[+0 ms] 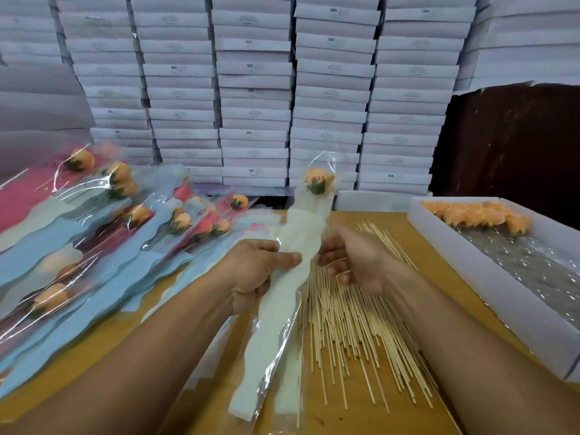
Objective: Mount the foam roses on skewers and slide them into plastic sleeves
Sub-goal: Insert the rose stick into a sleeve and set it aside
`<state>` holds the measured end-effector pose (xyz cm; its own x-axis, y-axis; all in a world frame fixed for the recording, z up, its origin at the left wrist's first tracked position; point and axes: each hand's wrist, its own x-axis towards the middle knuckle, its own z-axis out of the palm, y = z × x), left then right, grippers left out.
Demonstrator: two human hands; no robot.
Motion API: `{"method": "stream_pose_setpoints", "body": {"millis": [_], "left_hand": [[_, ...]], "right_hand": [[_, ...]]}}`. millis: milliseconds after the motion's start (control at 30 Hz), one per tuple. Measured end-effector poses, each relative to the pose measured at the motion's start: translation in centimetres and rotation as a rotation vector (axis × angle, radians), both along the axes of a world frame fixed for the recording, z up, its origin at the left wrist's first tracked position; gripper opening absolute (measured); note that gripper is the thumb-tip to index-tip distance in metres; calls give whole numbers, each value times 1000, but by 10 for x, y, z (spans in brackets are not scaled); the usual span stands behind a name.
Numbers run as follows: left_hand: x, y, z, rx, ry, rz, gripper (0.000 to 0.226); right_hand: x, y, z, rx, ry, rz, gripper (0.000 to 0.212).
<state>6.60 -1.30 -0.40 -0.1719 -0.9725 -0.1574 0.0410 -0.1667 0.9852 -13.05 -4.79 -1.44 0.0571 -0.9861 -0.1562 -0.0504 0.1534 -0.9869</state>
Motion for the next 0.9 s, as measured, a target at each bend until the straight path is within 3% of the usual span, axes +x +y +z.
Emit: {"method": "stream_pose_setpoints", "body": {"millis": [100, 200, 300, 533, 633, 700, 900], "left_hand": [[3, 4, 2, -11, 27, 31, 53], [8, 7, 0, -37, 27, 62, 35], [14, 14, -2, -89, -75, 66, 27], [30, 32, -7, -179, -181, 151, 33], [54, 35, -6, -370, -450, 294, 52], [76, 33, -4, -554, -509, 363, 60], [156, 23, 18, -810, -737, 543, 24]], "right_hand": [[26, 14, -1, -13, -46, 182, 45], [40, 21, -4, -66, -114, 157, 36], [45, 23, -5, -67, -222, 118, 13], [50, 28, -4, -114, -254, 157, 18], [49, 28, -4, -99, -212, 241, 33], [48, 26, -6, -97, -162, 253, 34], [46, 24, -12, -112, -3, 312, 19]]}}
